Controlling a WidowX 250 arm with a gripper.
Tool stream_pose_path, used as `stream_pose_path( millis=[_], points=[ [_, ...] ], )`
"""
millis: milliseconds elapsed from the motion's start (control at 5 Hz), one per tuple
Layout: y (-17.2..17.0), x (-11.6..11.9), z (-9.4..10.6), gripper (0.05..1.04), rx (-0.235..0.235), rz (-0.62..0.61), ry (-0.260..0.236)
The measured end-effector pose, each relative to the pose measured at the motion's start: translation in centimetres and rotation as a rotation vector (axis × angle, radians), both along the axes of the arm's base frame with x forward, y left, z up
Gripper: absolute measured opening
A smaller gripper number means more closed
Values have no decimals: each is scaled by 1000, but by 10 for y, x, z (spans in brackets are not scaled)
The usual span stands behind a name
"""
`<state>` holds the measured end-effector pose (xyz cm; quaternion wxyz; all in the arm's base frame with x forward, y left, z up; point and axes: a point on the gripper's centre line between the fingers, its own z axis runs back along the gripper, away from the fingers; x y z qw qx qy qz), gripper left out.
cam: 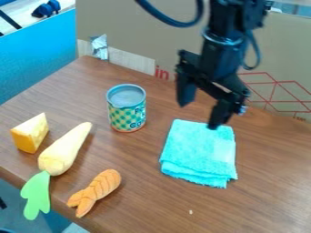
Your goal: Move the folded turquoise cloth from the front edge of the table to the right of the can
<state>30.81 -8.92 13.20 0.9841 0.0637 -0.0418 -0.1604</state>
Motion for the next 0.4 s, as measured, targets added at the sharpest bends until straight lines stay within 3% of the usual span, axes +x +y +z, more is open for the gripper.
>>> stream_pose_path(
  millis=[400],
  points=[
    [0,0,3,1001,-4,4,-10]
  ],
)
